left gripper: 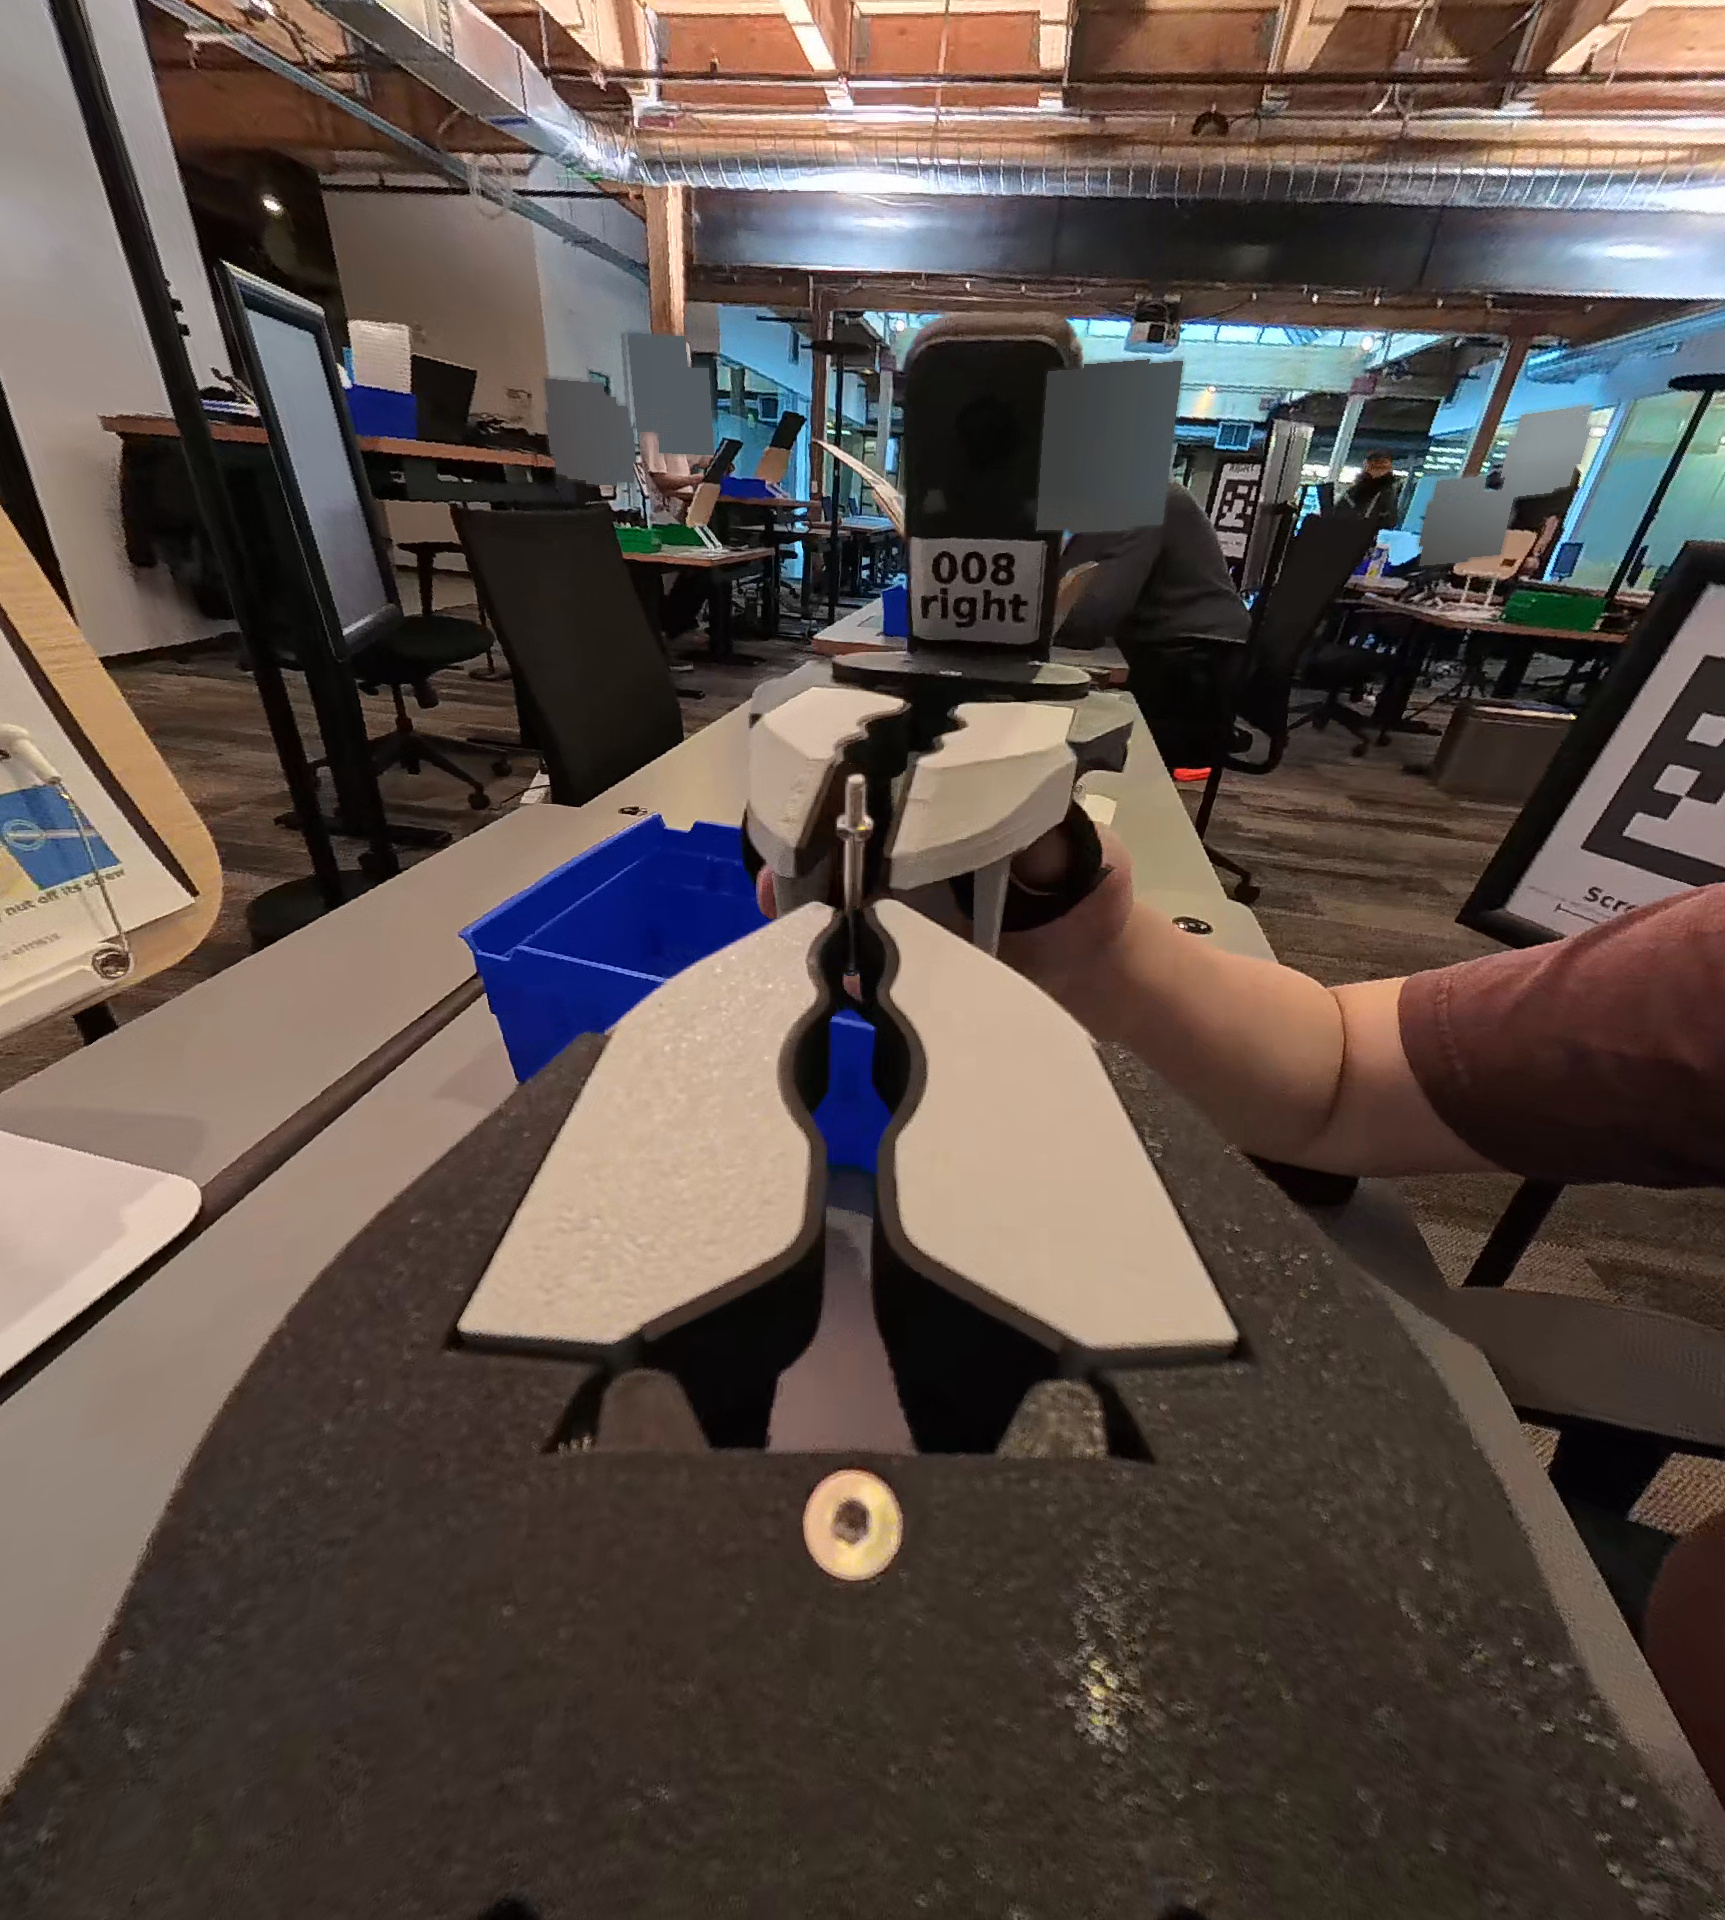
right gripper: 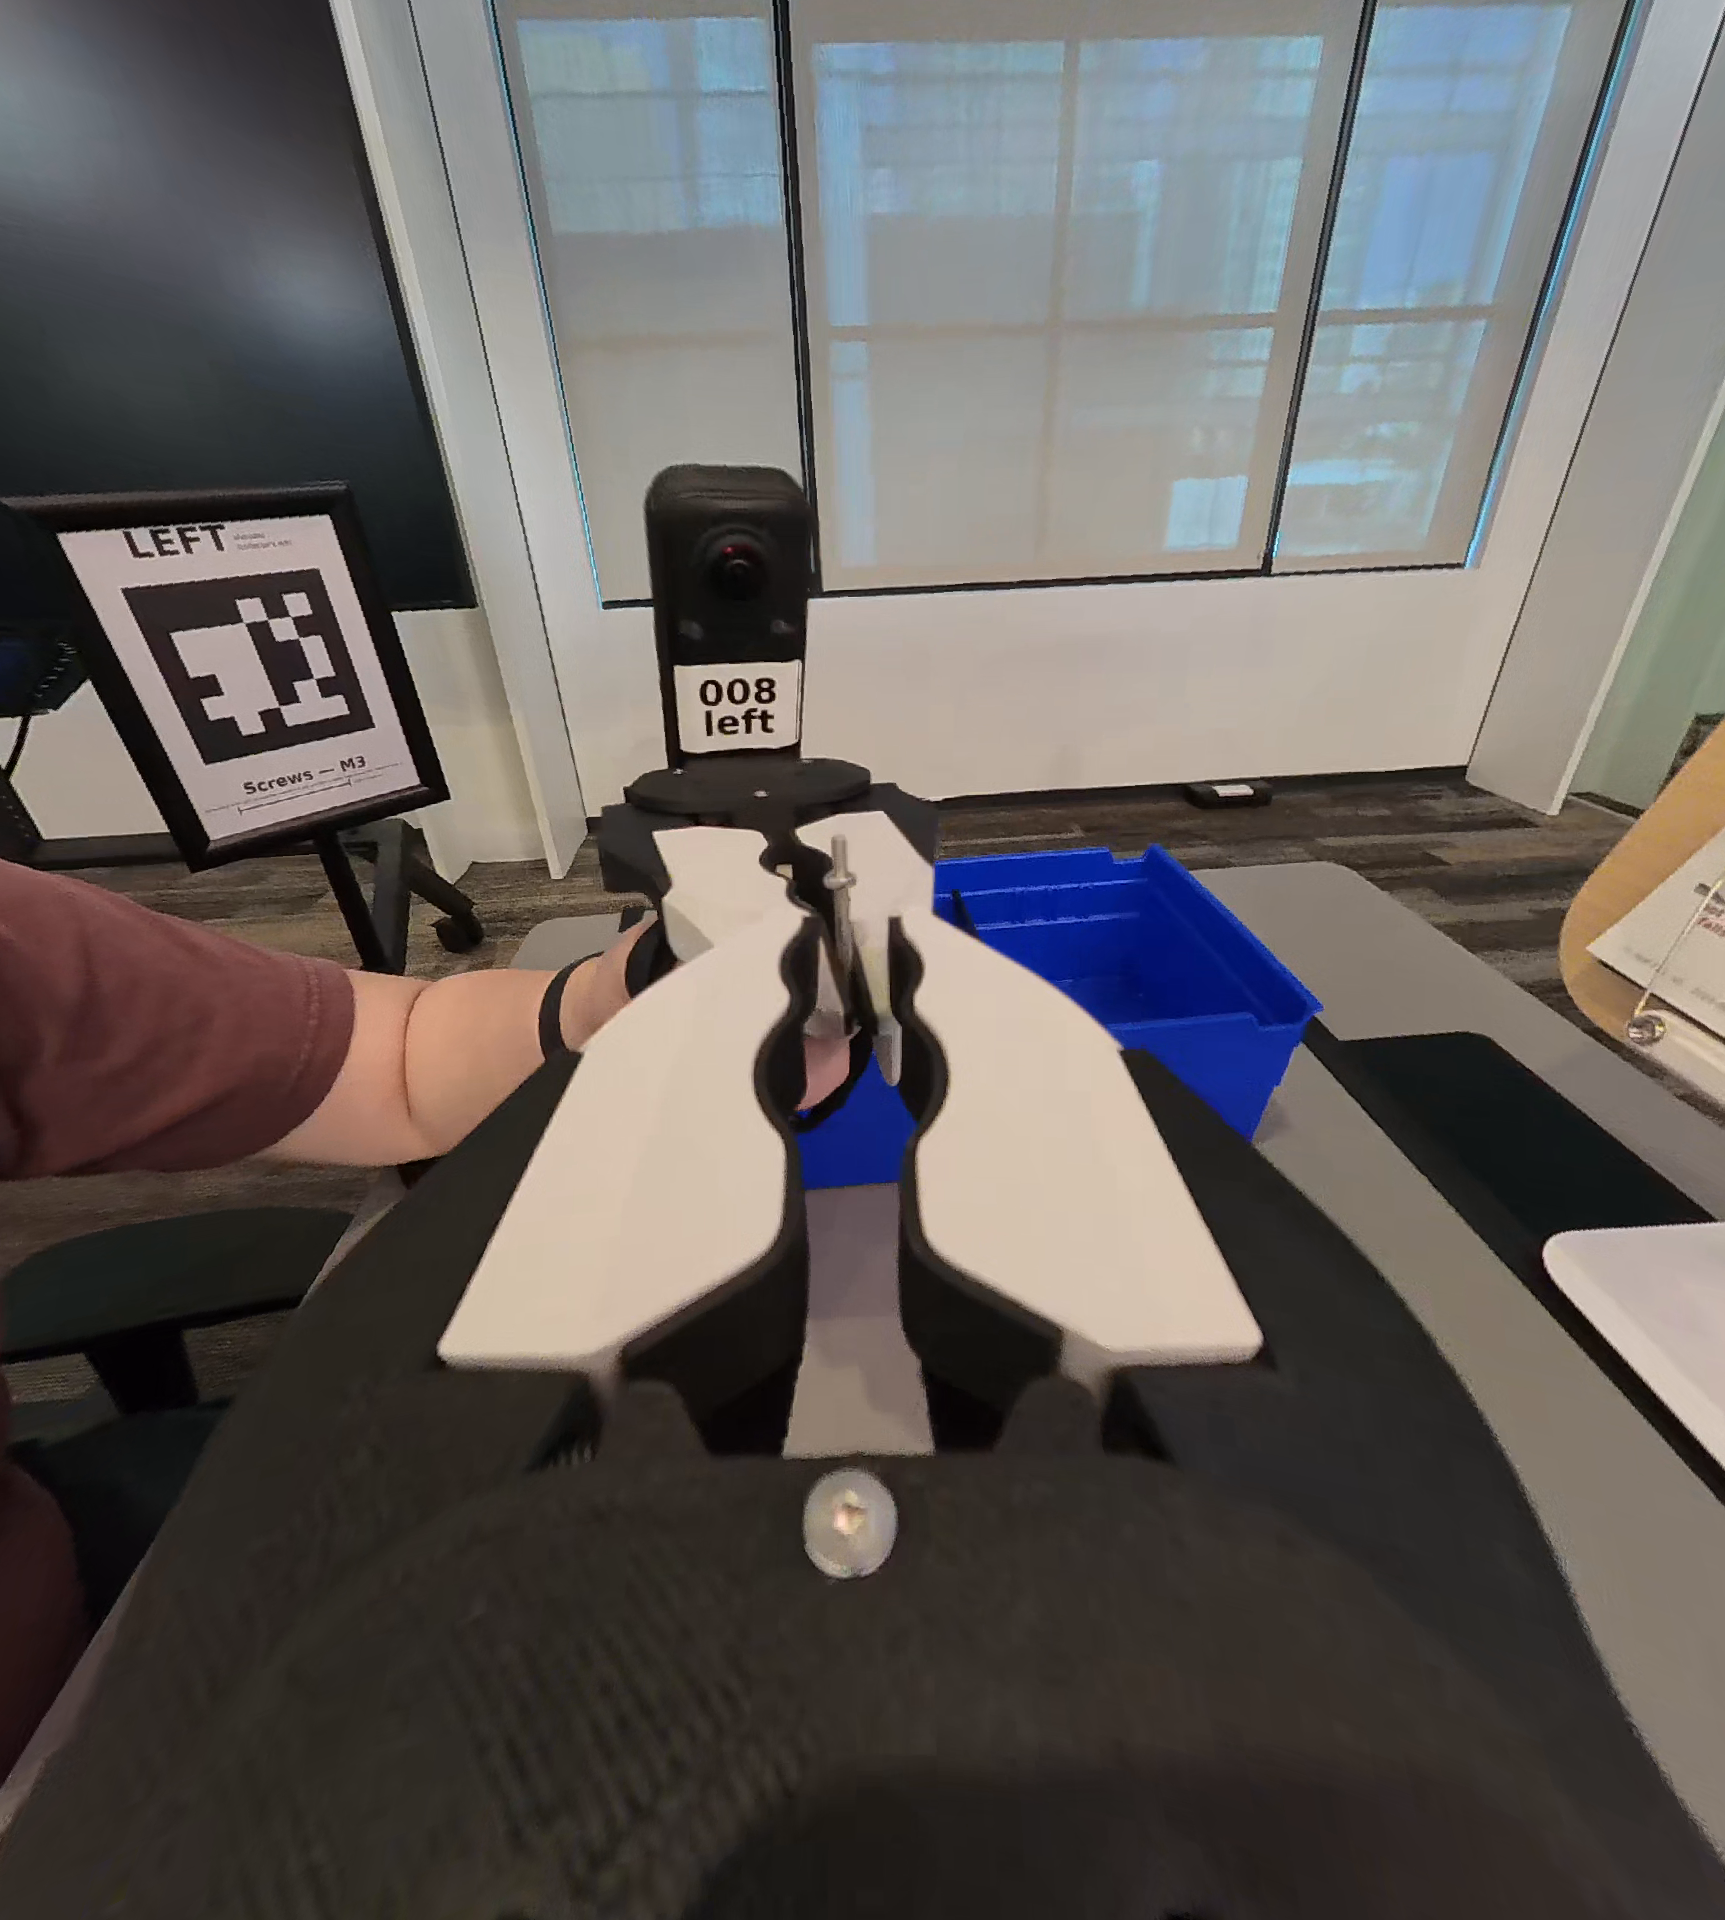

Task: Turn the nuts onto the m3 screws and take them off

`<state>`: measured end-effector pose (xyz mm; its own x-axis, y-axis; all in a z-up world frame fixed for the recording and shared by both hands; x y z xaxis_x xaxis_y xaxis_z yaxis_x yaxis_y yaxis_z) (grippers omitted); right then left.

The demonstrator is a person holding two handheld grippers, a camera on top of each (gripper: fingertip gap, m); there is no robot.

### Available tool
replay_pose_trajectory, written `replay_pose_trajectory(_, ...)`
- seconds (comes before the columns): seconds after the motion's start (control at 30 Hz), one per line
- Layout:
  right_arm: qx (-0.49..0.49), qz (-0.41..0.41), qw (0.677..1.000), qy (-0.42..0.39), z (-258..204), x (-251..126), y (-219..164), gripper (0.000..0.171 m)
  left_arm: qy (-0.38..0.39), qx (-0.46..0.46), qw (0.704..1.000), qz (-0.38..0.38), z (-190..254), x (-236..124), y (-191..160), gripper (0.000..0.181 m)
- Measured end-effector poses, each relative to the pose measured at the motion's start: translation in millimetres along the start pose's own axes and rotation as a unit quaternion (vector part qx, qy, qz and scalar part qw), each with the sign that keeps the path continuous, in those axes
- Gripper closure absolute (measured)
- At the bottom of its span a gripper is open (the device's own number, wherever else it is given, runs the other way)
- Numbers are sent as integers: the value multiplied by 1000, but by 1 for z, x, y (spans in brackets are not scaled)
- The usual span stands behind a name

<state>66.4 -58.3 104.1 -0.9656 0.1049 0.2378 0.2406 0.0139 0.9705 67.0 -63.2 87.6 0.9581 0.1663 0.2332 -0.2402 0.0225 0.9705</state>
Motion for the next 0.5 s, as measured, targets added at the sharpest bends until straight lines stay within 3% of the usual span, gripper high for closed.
replay_pose_trajectory(0.3,15,-16,999,26,-5,1,-5,168,-4,19,1000,-23,3,2,-6,180)
replay_pose_trajectory(0.4,22,-6,1000,16,0,1,-4,156,-2,20,1000,-17,4,3,-4,180)
replay_pose_trajectory(0.5,38,-6,999,38,-5,1,-4,168,-2,20,1000,-18,4,3,-5,180)
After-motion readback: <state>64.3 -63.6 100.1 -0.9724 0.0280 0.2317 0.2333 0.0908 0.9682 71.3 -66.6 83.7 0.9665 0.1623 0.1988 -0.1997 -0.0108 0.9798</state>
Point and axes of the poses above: each gripper's, where its closed fingertips meet, x out along the fingers, y out of its top, z = x × y across the jaws, the point moved 1 cm from there along -x, back along the fingers, and after that the axes turned 10 degrees about z, right-handed, at the moved point
